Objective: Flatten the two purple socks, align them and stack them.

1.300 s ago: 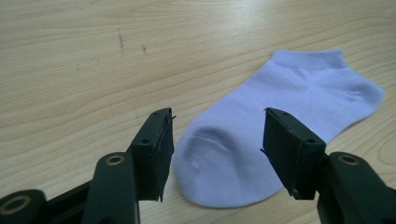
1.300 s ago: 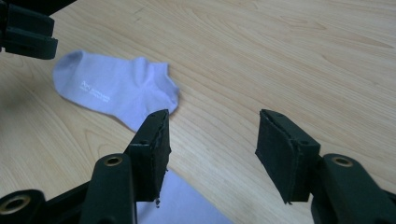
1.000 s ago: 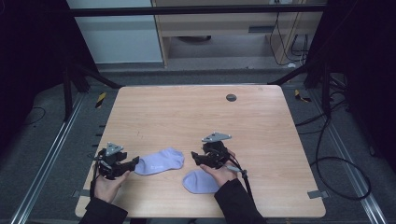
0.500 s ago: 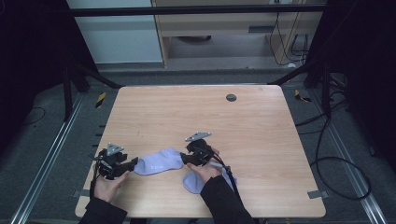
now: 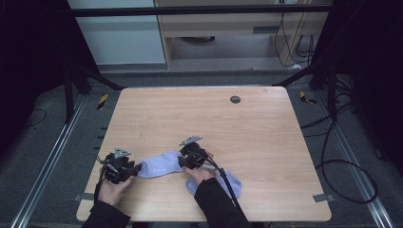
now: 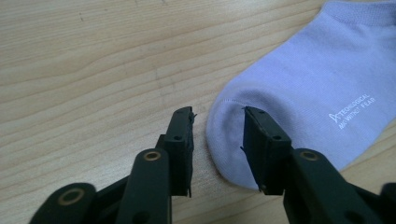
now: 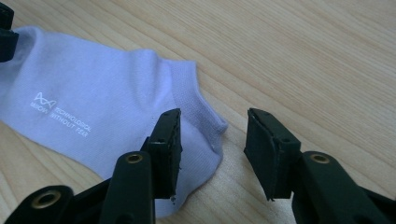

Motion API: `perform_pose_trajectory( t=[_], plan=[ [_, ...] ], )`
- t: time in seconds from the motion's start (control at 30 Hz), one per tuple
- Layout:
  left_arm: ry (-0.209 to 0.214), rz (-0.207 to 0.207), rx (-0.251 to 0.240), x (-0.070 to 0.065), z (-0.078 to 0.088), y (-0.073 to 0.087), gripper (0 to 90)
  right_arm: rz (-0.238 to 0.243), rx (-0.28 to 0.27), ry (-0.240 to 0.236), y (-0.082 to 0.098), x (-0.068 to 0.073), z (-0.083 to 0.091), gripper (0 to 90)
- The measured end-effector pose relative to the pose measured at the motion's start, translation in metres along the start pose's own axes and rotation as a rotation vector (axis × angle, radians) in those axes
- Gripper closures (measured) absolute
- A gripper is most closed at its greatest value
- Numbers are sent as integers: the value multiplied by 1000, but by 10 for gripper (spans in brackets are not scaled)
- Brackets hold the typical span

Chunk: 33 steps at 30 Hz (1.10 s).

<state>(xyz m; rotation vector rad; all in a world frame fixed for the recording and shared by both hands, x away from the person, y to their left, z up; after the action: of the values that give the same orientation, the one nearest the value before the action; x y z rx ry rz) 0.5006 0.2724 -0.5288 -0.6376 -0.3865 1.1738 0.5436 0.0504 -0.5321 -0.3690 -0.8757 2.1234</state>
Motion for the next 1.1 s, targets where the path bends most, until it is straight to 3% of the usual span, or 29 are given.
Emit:
perform_pose_trajectory(
  t=[0.2,0.4,0.57,0.8,1.1],
  plan=[
    [17,25,22,-1,-3,2,738,17,19,8,3,2,-5,646],
    [43,41,33,-3,-3,2,853,26,15,-1,3,7,-6,808],
    [59,48,10,-5,2,-1,865,7,16,-18,2,9,-2,865],
    [105,44,-50,-15,17,-10,865,3,-37,-48,-5,7,24,868],
    [151,-2,-109,-44,32,-24,865,16,-76,-60,-8,-3,64,869]
  ],
)
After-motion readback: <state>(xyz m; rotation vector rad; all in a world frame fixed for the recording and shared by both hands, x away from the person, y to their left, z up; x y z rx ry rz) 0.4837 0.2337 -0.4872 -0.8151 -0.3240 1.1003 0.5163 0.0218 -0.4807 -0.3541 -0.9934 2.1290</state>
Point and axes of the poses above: each handheld gripper's, and its own axes: z roughly backward along the jaws, y roughly out of its underside, x roughly to its left, the point moved 6 cm from there along -z, roughly forward along the jaws, and after that the axes turned 2 degrees about z, right-handed, at the moved point
